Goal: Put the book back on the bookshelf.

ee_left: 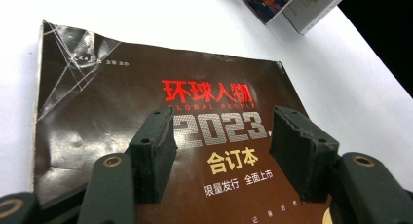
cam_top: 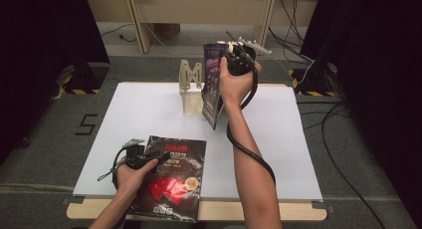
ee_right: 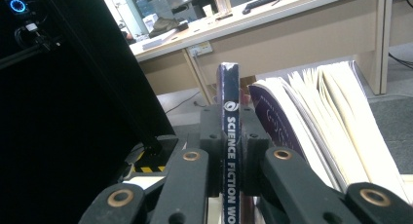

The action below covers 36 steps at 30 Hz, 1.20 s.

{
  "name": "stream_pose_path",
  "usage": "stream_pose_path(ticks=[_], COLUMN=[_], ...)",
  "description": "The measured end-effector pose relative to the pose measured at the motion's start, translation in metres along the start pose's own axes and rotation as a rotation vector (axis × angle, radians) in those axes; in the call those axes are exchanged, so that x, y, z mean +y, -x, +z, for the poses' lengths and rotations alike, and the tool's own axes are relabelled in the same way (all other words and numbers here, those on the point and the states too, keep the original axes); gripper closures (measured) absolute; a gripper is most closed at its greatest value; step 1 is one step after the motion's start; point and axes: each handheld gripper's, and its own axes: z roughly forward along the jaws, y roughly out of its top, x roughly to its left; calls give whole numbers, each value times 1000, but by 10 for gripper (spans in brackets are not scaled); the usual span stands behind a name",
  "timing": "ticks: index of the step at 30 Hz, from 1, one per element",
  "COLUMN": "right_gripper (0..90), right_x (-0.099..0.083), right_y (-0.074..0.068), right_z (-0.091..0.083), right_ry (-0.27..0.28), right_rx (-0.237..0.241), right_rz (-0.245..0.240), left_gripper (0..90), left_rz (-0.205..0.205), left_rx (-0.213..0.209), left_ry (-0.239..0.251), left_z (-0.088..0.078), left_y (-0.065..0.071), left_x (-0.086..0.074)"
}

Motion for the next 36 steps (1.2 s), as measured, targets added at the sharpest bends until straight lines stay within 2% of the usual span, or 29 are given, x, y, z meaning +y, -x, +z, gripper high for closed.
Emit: stream_pose_path(ticks=[5,14,16,36], right_gripper=[843,843,843,843], right_x=[1,3,3,4], right_y=[-1,1,-1,-5], right_z=[1,4,4,15], right_ry=[3,5,9,3], right_rx=[-7,-12,-17,-16], right_rz=[-15,-11,-30,-30], left_gripper=[413,414,414,414], left_rz=[4,10,8,5], left_rx=[0,-3,-4,0], left_ry=[-2,-16,-13,-9], left_z=[0,5,4,3], left_y=[1,2,2,1], left_x=[-1,-3,-3,-1])
